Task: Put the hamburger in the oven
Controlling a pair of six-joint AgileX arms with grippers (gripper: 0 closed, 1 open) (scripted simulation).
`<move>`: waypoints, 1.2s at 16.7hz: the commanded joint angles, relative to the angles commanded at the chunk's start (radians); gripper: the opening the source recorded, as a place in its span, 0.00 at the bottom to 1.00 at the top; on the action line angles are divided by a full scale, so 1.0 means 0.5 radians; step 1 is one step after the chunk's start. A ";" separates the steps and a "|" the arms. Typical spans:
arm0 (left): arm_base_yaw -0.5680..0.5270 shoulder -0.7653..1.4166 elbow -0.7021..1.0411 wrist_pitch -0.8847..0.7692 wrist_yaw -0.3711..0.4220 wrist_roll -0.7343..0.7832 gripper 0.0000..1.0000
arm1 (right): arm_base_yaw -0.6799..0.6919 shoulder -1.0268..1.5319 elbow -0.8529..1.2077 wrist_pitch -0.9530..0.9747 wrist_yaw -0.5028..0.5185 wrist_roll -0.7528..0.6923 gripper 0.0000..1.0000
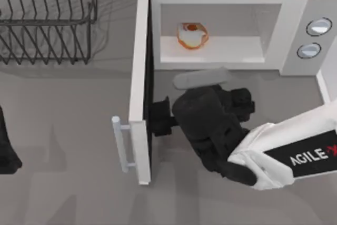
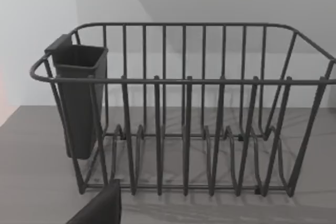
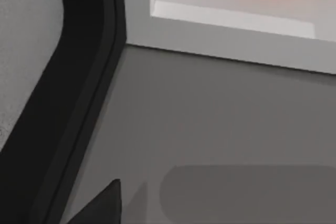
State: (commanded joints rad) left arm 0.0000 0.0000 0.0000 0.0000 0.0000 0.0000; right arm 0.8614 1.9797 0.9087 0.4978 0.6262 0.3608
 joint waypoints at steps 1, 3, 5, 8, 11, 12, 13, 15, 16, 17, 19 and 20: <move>0.000 0.000 0.000 0.000 0.000 0.000 1.00 | 0.000 -0.029 0.020 -0.015 0.003 0.001 1.00; 0.000 0.000 0.000 0.000 0.000 0.000 1.00 | 0.001 -0.088 0.057 -0.064 0.007 0.002 1.00; 0.000 0.000 0.000 0.000 0.000 0.000 1.00 | 0.001 -0.145 0.087 -0.134 0.008 0.004 1.00; 0.000 0.000 0.000 0.000 0.000 0.000 1.00 | 0.000 -0.227 0.123 -0.266 0.006 0.004 1.00; 0.000 0.000 0.000 0.000 0.000 0.000 1.00 | 0.000 -0.300 0.148 -0.415 0.001 0.003 1.00; 0.000 0.000 0.000 0.000 0.000 0.000 1.00 | -0.001 -0.321 0.155 -0.466 -0.001 0.002 1.00; 0.000 0.000 0.000 0.000 0.000 0.000 1.00 | -0.001 -0.341 0.161 -0.515 -0.004 0.001 1.00; 0.000 0.000 0.000 0.000 0.000 0.000 1.00 | -0.001 -0.375 0.170 -0.609 -0.010 -0.001 1.00; 0.000 0.000 0.000 0.000 0.000 0.000 1.00 | -0.001 -0.390 0.173 -0.652 -0.014 -0.002 1.00; 0.000 0.000 0.000 0.000 0.000 0.000 1.00 | -0.002 -0.402 0.176 -0.692 -0.017 -0.003 1.00; 0.000 0.000 0.000 0.000 0.000 0.000 1.00 | -0.002 -0.422 0.180 -0.759 -0.023 -0.005 1.00; 0.000 0.000 0.000 0.000 0.000 0.000 1.00 | -0.002 -0.429 0.181 -0.785 -0.026 -0.006 1.00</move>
State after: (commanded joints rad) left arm 0.0000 0.0000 0.0000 0.0000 0.0000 0.0000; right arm 0.8604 1.7651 0.9991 0.1051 0.6134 0.3577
